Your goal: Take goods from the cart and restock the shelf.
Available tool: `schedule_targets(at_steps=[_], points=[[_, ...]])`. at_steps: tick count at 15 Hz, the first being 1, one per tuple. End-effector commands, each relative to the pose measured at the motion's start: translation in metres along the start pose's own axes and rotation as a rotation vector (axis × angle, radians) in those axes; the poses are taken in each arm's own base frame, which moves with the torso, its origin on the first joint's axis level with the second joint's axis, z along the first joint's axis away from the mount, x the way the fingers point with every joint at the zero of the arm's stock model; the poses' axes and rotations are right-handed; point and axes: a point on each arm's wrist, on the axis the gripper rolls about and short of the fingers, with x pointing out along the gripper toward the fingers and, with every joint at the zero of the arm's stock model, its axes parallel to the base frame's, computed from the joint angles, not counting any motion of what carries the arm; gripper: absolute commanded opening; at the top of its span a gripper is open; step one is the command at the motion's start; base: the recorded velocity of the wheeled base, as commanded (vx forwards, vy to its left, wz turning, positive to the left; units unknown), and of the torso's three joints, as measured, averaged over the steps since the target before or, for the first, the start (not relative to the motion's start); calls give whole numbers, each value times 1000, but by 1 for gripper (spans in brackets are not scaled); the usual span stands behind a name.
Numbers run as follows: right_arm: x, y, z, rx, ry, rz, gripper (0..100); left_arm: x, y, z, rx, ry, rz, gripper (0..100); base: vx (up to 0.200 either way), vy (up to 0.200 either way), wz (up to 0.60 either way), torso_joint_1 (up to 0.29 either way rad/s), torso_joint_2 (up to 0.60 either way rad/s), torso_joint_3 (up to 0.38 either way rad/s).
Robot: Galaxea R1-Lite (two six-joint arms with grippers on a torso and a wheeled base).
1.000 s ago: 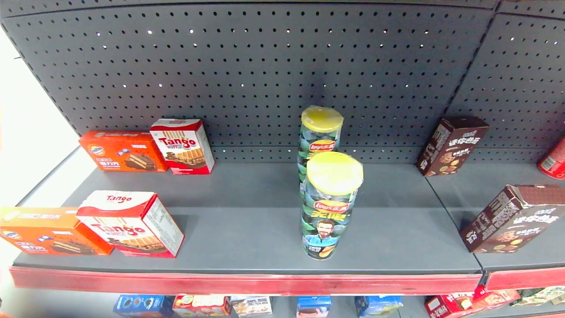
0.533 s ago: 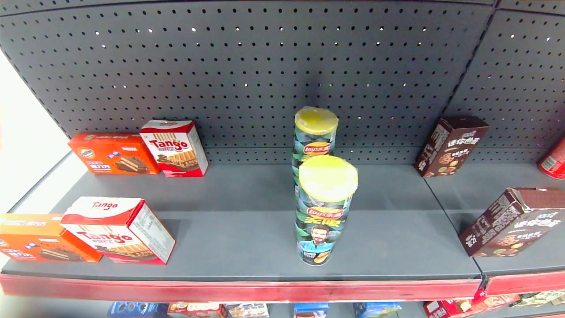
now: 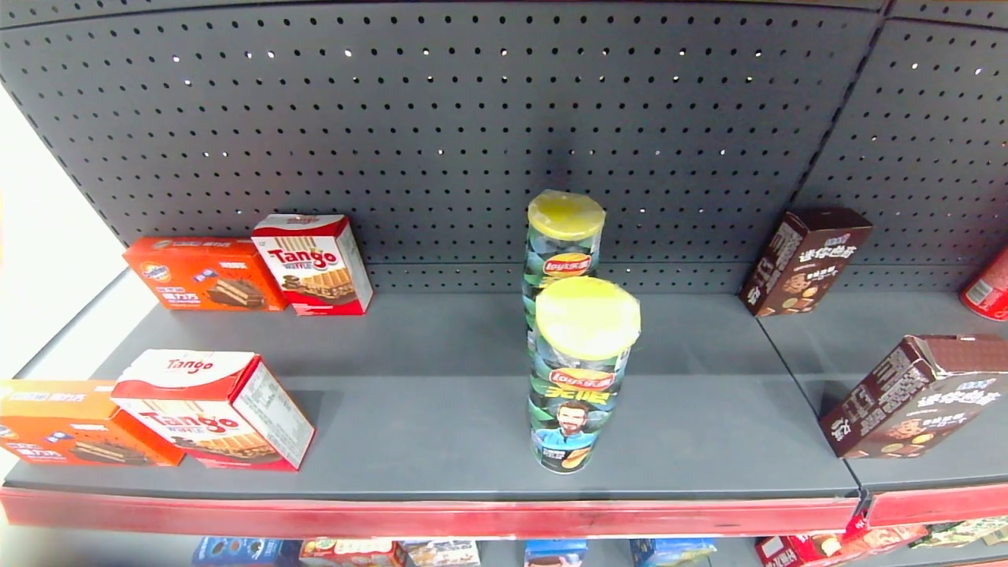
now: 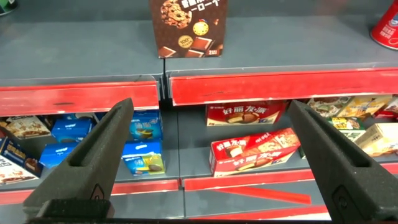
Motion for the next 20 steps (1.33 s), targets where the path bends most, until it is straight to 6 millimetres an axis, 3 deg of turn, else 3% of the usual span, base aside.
schedule_targets(at_steps=[1,20], points=[[0,0,0,1,0,0,100,0,0,0,-1,1,0,100,0,0,0,0,0,0],[0,0,0,-2,1,1,100,0,0,0,-2,2,2,100,0,0,0,0,0,0]])
